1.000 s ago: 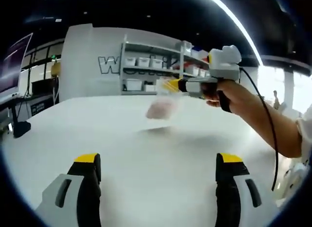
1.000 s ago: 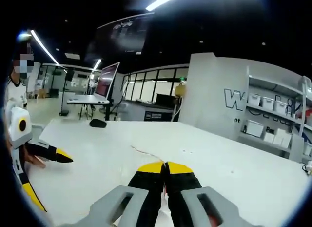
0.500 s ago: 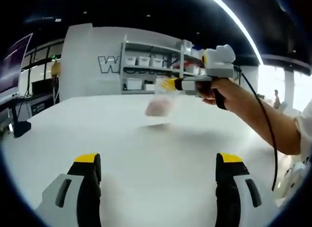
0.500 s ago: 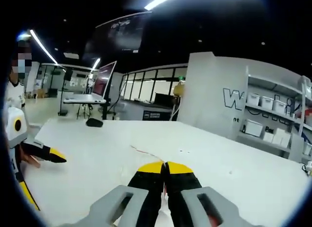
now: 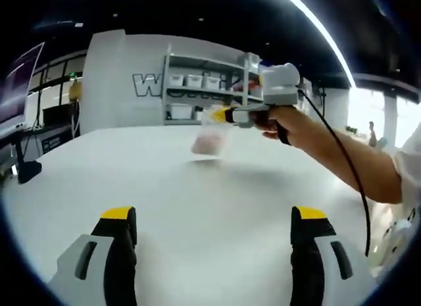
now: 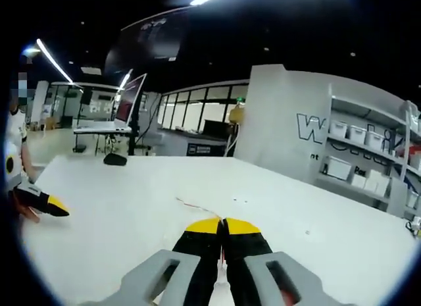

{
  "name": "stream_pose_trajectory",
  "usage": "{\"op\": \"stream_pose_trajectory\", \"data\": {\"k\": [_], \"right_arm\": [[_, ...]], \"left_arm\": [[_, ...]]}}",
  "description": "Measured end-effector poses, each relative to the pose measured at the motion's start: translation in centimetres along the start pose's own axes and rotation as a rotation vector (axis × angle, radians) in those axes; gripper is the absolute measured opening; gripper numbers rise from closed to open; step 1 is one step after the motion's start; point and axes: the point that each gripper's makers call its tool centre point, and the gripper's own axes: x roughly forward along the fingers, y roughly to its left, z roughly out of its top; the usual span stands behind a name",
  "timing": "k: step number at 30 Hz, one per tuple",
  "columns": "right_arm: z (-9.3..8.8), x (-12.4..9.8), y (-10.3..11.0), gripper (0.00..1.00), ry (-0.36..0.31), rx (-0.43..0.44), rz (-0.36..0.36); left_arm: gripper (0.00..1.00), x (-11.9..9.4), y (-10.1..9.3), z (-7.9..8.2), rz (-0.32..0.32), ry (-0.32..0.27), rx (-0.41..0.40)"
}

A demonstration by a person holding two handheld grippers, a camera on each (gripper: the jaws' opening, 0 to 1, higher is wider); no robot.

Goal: Open the resealable bag by pulling the two sides of the seal apart until the entire bag opening is separated and visibly accessible.

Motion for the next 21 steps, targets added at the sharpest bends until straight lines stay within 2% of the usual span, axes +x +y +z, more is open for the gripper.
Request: {"op": "stream_pose_trajectory", "data": {"k": [21], "right_arm": [[-0.1, 1.7, -1.8, 0.0, 0.002, -0.002, -0.035]], "left_arm": [[0.96, 0.0, -0.1, -0.2, -0.005, 0.011, -0.002]]}}
